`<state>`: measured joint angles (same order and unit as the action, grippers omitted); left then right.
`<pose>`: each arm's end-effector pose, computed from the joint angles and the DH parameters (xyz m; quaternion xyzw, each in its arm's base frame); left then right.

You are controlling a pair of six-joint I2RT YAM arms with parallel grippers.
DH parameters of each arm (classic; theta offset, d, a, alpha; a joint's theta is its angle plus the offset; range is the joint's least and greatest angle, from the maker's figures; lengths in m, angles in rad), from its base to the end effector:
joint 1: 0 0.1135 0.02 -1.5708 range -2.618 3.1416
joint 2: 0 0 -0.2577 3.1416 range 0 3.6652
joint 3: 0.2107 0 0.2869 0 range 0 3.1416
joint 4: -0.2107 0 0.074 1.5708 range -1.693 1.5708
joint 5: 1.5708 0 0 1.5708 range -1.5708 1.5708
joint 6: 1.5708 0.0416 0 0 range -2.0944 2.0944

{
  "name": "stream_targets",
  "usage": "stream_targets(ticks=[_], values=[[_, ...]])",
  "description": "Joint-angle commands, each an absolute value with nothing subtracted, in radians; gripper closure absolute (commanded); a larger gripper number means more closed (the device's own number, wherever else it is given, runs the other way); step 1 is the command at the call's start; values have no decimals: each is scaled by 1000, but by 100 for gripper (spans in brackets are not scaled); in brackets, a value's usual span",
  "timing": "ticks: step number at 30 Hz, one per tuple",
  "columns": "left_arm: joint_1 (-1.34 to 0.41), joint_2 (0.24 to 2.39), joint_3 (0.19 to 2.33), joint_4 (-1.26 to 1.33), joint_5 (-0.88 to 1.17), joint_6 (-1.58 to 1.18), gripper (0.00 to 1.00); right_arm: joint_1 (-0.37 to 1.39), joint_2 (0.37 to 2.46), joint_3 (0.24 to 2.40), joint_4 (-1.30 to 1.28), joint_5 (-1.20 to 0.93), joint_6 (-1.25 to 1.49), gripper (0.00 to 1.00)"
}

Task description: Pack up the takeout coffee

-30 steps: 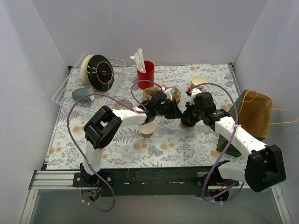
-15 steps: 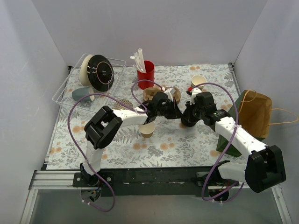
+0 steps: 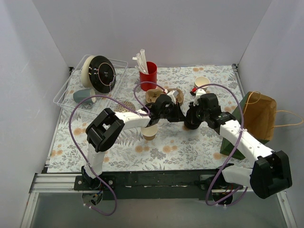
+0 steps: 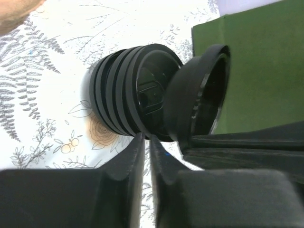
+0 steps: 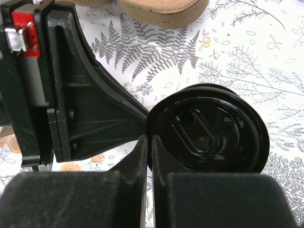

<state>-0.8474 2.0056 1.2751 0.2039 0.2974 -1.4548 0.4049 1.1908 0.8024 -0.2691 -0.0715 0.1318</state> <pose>0.3059 -0.3648 0.1475 -0.1858 0.8401 -0.5027 0.0837 0.2729 0.1202 0.2315 -0.1377 0.8865 0.1478 0.4164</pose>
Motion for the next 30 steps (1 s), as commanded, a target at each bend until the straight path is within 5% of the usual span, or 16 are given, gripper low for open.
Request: stream_targets(ticks=[1, 6, 11, 21, 30], values=[[-851, 1878, 1307, 152, 235, -1453, 71, 402, 1137, 883, -294, -57, 135, 99], [-848, 1760, 1259, 92, 146, -1439, 45, 400, 1094, 960, -347, -141, 114, 99], [-819, 1648, 1270, -41, 130, -1430, 33, 402, 1065, 970, -361, -262, 46, 99], [-793, 1528, 1252, -118, 161, -1401, 28, 403, 1019, 969, -324, -374, 72, 99], [-793, 1563, 1266, -48, 284, -1427, 35, 422, 1000, 957, -282, -433, 104, 99]])
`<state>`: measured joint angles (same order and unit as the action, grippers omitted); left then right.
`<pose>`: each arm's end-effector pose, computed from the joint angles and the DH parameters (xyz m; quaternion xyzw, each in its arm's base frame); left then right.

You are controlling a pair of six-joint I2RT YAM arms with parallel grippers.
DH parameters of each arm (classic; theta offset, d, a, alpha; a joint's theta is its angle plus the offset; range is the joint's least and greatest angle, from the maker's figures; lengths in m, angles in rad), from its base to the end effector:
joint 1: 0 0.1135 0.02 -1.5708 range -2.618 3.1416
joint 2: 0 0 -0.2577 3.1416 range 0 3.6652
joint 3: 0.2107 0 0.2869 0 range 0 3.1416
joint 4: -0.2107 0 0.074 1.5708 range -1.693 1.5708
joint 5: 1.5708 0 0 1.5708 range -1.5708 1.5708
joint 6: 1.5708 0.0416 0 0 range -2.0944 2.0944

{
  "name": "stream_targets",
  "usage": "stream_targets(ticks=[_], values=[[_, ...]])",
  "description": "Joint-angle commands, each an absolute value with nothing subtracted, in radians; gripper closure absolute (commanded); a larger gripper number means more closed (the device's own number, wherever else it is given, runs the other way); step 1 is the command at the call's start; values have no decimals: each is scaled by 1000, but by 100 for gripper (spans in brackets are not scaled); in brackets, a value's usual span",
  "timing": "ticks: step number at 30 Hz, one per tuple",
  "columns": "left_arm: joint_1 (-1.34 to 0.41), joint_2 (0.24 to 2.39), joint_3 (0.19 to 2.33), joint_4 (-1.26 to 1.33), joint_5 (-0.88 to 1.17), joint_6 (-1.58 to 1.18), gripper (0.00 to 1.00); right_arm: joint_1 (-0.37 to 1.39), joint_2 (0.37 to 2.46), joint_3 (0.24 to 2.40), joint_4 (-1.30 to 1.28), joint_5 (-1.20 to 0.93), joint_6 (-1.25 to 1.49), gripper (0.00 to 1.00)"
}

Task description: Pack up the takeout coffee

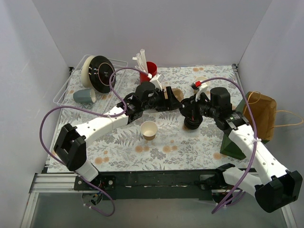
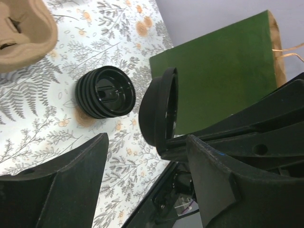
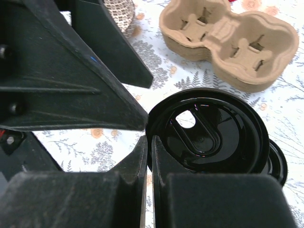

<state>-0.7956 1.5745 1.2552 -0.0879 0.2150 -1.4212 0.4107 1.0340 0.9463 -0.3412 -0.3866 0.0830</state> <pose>0.2816 -0.3001 0.2947 -0.1995 0.8085 -0.5290 0.1635 0.2461 0.1243 0.3234 -0.2371 0.7977 0.2863 0.4748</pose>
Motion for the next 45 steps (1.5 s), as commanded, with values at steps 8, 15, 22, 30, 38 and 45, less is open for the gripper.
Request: stream_targets(ticks=[8, 15, 22, 30, 38, 45], values=[[-796, 1634, 1279, -32, 362, -1460, 45, 440, 989, 937, -273, -430, 114, 99], [-798, 1631, 1285, -29, 376, -1483, 86, 449, 992, 919, -271, -426, 95, 93], [-793, 1595, 1307, -149, 315, -1460, 100, 462, 963, 972, -301, -423, -33, 50], [-743, 1522, 1348, -409, 238, -1378, 96, 592, 844, 886, -119, -399, -460, 41], [-660, 1425, 1356, -544, 270, -1335, 94, 736, 690, 684, -49, -424, -963, 38], [-649, 1422, 1367, -574, 347, -1322, 94, 966, 733, 623, 41, -83, -1127, 40]])
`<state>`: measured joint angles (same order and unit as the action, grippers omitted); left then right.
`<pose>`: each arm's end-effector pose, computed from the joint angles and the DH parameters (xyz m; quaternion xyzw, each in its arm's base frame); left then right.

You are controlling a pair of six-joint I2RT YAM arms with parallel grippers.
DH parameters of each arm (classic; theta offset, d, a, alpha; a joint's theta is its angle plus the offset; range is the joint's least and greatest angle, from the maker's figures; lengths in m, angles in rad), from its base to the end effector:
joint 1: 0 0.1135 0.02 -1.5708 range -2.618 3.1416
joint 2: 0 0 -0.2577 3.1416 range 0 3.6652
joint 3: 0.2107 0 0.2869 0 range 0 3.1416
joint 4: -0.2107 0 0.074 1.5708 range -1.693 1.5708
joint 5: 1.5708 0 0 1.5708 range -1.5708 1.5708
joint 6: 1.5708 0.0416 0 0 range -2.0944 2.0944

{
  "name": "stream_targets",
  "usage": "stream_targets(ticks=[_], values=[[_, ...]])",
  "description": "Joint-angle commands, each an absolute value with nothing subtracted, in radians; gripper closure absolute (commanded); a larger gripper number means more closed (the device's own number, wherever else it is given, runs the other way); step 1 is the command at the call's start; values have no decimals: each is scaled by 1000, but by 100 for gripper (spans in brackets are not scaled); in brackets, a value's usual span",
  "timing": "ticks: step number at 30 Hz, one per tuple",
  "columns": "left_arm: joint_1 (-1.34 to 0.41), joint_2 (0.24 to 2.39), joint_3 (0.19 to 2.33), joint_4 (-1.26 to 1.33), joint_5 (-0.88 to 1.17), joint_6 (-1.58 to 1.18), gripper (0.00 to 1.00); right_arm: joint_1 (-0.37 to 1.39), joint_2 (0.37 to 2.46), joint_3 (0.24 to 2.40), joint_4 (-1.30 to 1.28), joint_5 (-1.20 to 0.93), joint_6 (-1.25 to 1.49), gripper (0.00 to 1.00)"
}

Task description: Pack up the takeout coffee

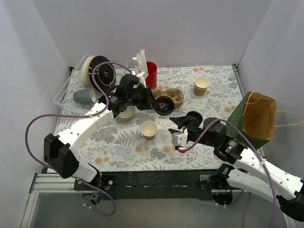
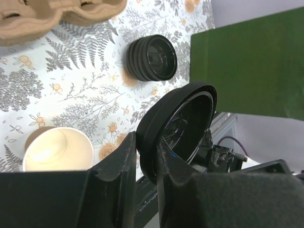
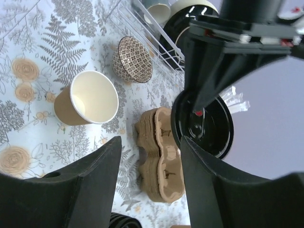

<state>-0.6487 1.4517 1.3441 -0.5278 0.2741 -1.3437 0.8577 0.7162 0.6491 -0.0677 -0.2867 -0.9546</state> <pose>0.2853 -0.2304 0.3312 -0.2432 0.8524 -0.4412 0.1404 0.1366 0.1759 0.3084 -0.6447 0.3858 0.0759 0.6556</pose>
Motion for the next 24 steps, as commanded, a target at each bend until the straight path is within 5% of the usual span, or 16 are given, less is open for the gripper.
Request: stream_targets(ticks=[1, 16, 22, 24], values=[[-649, 1424, 1367, -572, 354, -1325, 94, 988, 744, 621, 49, -51, -1165, 40], [-649, 1422, 1324, -572, 402, -1353, 93, 1091, 919, 583, 261, 248, -1273, 50], [-649, 1408, 1307, -561, 425, -1370, 92, 1100, 950, 571, 304, 290, -1266, 67], [-649, 1402, 1307, -560, 425, -1373, 89, 1103, 946, 565, 328, 301, -1244, 80]])
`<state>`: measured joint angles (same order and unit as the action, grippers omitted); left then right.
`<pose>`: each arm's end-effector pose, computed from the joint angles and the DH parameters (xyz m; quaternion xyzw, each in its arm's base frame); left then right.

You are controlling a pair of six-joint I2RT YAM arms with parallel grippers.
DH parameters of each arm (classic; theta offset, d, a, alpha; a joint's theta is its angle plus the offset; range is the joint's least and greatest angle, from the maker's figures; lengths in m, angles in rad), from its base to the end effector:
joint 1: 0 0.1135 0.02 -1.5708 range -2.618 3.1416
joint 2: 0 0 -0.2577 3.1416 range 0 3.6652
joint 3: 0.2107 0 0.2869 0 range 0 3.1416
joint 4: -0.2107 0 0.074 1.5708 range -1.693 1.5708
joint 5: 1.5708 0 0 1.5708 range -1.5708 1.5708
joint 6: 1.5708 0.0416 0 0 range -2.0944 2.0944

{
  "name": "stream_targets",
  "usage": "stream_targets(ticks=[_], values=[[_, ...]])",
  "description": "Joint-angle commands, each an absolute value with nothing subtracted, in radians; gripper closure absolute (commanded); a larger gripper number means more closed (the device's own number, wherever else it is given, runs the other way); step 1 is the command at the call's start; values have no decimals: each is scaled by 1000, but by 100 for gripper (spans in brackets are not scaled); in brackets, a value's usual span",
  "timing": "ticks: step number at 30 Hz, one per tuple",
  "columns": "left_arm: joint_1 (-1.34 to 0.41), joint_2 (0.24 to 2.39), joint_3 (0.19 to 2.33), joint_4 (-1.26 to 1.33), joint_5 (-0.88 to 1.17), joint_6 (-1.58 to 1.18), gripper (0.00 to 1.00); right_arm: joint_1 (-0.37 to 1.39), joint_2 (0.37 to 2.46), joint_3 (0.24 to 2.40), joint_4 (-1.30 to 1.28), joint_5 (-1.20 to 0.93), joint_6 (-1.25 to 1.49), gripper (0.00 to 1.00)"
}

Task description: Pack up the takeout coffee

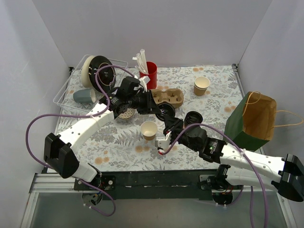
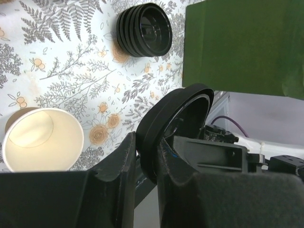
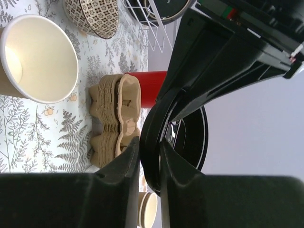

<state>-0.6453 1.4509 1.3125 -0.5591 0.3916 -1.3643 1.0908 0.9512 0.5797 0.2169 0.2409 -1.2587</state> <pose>0.2793 -0.2301 0.3178 -0.2357 0.8610 -0.4447 0.0736 0.1319 0.2319 0.2597 -0.6656 0.3630 -0.1451 0.6358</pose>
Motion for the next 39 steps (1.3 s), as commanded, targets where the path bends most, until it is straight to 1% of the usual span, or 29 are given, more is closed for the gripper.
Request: stream_targets(ticks=[1, 2, 4, 5, 6, 7, 8, 10, 11, 12, 15, 17, 18, 19, 21, 22, 23, 24, 25, 26, 28, 29, 31, 32, 36, 38, 39], values=[[-647, 1398, 1308, -558, 422, -1376, 85, 1103, 937, 563, 336, 301, -1200, 83], [-646, 1397, 1316, -560, 413, -1377, 82, 1107, 930, 568, 334, 292, -1165, 88], [-643, 1391, 1331, -558, 403, -1382, 75, 1108, 905, 577, 322, 238, -1042, 93], [-634, 1388, 1339, -558, 379, -1382, 58, 1109, 897, 589, 298, 220, -999, 97], [-629, 1390, 1370, -558, 371, -1381, 52, 1109, 890, 598, 288, 189, -947, 98], [-624, 1388, 1387, -557, 365, -1367, 48, 1109, 879, 607, 275, 177, -807, 98], [-611, 1393, 1414, -563, 354, -1358, 42, 1111, 876, 636, 258, 157, -742, 97], [-600, 1404, 1495, -583, 299, -1327, 36, 1109, 865, 656, 203, 101, -613, 97], [-580, 1410, 1517, -587, 281, -1293, 34, 1109, 867, 669, 190, 89, -457, 97], [-569, 1413, 1534, -591, 241, -1276, 32, 1109, 870, 692, 175, 74, -381, 97], [-523, 1375, 1517, -555, 181, -1209, 31, 1111, 888, 733, 163, -53, -107, 98], [-459, 1304, 1425, -505, 161, -1195, 31, 1108, 888, 717, 247, -93, 38, 99], [-431, 1280, 1383, -480, 167, -1190, 31, 1106, 882, 689, 300, -144, 158, 99], [-399, 1249, 1294, -436, 217, -1192, 31, 1103, 879, 649, 405, -170, 205, 99], [-295, 1171, 1218, -399, 293, -1201, 31, 1080, 891, 631, 477, -243, 347, 99], [-264, 1149, 1177, -372, 380, -1203, 31, 1065, 914, 627, 504, -274, 395, 99], [-220, 1129, 1113, -362, 420, -1201, 31, 1019, 929, 624, 576, -311, 457, 99], [-207, 1090, 1076, -345, 460, -1197, 31, 988, 966, 617, 631, -415, 585, 99], [-190, 1071, 1043, -339, 512, -1197, 31, 921, 985, 582, 697, -469, 673, 99], [-183, 1048, 975, -333, 546, -1193, 31, 890, 1008, 566, 879, -565, 749, 99], [-163, 980, 910, -301, 604, -1186, 31, 810, 1084, 546, 1027, -644, 928, 99], [-160, 960, 850, -289, 658, -1184, 31, 787, 1110, 539, 1108, -682, 975, 99], [-156, 912, 799, -247, 710, -1189, 31, 735, 1186, 522, 1234, -712, 1116, 99], [-158, 899, 778, -226, 776, -1195, 31, 721, 1213, 523, 1347, -753, 1161, 99], [-158, 836, 654, -54, 908, -1241, 30, 670, 1371, 546, 1604, -810, 1353, 99], [-158, 821, 644, -37, 922, -1217, 29, 660, 1413, 558, 1675, -816, 1429, 99], [-158, 821, 631, -6, 934, -1221, 27, 658, 1446, 571, 1710, -818, 1443, 99]])
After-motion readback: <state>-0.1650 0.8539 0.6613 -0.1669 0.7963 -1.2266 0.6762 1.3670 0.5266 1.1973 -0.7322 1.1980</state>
